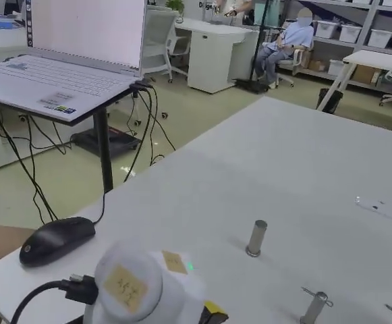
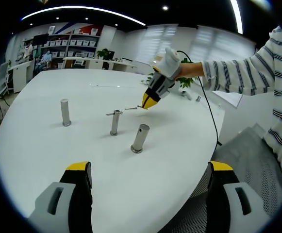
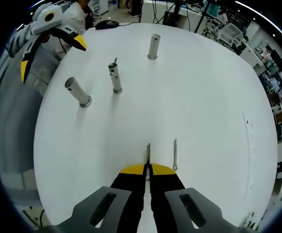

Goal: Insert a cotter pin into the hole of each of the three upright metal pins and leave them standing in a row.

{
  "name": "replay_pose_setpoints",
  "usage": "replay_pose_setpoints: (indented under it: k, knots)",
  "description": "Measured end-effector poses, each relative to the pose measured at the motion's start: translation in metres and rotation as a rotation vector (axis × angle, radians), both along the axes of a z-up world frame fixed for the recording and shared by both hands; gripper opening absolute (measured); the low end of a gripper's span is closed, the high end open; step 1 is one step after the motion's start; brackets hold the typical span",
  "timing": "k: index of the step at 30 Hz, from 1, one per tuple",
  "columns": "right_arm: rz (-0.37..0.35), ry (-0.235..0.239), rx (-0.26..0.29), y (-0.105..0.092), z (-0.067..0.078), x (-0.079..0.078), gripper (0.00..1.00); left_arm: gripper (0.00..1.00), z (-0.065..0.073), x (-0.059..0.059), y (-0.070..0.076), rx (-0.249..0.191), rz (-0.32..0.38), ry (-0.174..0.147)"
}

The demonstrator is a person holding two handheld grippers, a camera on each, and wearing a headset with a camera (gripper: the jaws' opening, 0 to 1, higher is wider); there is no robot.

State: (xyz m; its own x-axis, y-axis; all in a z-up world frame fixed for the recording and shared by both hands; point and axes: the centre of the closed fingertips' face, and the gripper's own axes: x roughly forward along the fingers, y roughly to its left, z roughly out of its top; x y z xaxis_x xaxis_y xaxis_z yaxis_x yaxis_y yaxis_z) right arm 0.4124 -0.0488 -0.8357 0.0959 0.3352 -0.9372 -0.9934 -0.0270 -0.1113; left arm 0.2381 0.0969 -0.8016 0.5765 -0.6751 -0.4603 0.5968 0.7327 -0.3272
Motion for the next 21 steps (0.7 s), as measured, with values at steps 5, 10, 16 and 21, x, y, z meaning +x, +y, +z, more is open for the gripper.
replay_pose_setpoints:
  k: [5,10,16,21]
  knots:
    - [0.000,-0.004,0.031,-0.001,0.005,-0.015,0.03,0.98,0.002,0.000,0.004,0.001,0.006,-0.004]
    - [0.005,-0.021,0.069,0.002,0.016,-0.031,0.03,0.98,0.004,0.003,0.010,0.009,0.017,-0.011]
    - [-0.007,-0.032,0.118,0.003,0.023,-0.048,0.03,0.97,0.006,0.011,0.017,0.006,0.031,-0.012]
    - [-0.008,-0.062,0.145,0.004,0.031,-0.057,0.03,0.96,0.012,0.019,0.019,-0.006,0.045,-0.025]
